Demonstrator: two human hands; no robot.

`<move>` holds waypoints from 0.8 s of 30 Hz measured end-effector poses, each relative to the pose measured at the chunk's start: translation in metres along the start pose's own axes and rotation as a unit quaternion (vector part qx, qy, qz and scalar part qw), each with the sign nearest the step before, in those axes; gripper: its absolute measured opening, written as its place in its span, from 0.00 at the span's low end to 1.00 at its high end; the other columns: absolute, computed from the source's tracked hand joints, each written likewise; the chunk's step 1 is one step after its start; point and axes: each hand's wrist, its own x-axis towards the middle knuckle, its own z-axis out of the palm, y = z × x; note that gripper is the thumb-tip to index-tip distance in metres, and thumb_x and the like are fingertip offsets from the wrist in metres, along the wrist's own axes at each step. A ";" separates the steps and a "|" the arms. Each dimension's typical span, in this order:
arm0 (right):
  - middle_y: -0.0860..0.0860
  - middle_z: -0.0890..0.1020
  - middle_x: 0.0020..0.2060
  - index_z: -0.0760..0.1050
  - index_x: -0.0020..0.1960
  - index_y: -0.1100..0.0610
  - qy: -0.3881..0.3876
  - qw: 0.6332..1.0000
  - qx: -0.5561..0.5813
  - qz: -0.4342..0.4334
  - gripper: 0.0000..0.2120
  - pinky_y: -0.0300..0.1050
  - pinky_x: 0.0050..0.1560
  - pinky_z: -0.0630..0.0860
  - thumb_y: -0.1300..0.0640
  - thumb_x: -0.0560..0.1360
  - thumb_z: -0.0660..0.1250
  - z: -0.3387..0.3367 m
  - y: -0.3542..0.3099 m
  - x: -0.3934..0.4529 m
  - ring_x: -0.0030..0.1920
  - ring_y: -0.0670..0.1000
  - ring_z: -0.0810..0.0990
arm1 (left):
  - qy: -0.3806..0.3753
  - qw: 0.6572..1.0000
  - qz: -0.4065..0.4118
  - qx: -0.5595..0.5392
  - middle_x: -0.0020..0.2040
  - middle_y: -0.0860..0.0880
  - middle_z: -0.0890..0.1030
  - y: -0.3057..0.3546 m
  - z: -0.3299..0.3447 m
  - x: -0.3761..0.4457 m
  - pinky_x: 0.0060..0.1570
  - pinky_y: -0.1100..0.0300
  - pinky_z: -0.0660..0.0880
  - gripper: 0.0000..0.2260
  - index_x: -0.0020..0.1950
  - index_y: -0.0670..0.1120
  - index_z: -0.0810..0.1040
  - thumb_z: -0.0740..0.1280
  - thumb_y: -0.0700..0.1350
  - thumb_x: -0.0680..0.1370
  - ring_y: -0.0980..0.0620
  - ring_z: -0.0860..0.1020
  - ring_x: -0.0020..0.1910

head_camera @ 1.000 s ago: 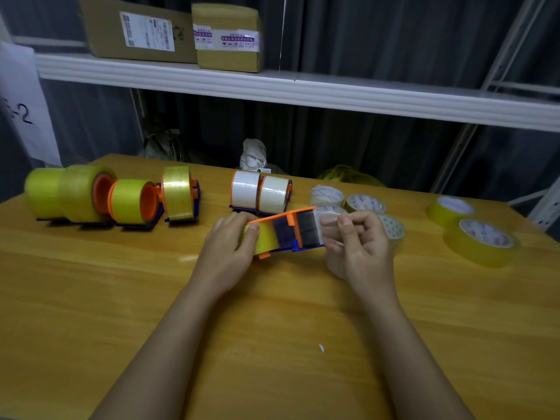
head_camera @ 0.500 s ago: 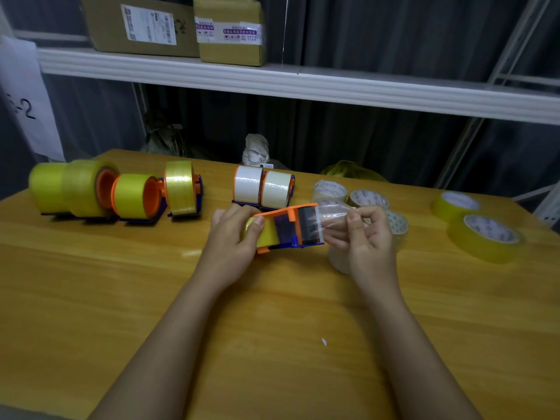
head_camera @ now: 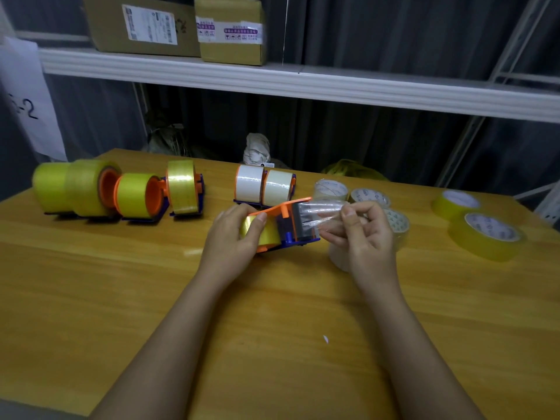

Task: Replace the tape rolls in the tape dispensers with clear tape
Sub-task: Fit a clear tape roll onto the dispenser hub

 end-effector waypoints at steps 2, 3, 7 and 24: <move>0.50 0.83 0.34 0.72 0.46 0.59 0.011 1.000 0.014 0.011 0.06 0.37 0.38 0.80 0.65 0.80 0.60 0.001 -0.001 0.001 0.38 0.47 0.84 | 0.006 1.000 0.001 -0.005 0.43 0.56 0.74 0.000 0.001 0.000 0.45 0.57 0.68 0.12 0.48 0.46 0.76 0.60 0.53 0.79 0.50 0.73 0.51; 0.50 0.84 0.36 0.74 0.45 0.59 0.020 1.000 0.020 0.013 0.06 0.37 0.38 0.80 0.65 0.79 0.61 0.000 -0.002 0.002 0.38 0.47 0.84 | 0.009 1.000 0.002 -0.013 0.43 0.56 0.74 0.000 0.002 0.001 0.46 0.56 0.68 0.14 0.48 0.45 0.76 0.58 0.54 0.78 0.49 0.72 0.51; 0.45 0.84 0.41 0.75 0.49 0.60 0.069 0.997 0.033 0.015 0.05 0.37 0.37 0.80 0.66 0.74 0.68 -0.003 -0.005 0.003 0.38 0.42 0.83 | 0.024 0.999 0.007 -0.037 0.43 0.59 0.72 0.002 -0.001 -0.001 0.51 0.50 0.69 0.16 0.49 0.43 0.76 0.57 0.53 0.77 0.49 0.71 0.52; 0.46 0.83 0.38 0.80 0.45 0.48 0.035 0.997 -0.072 0.019 0.05 0.33 0.42 0.76 0.52 0.76 0.66 0.007 0.007 0.001 0.40 0.38 0.79 | 0.068 0.998 0.008 -0.002 0.44 0.54 0.73 -0.008 -0.004 0.003 0.53 0.47 0.69 0.15 0.48 0.47 0.75 0.55 0.56 0.78 0.52 0.69 0.50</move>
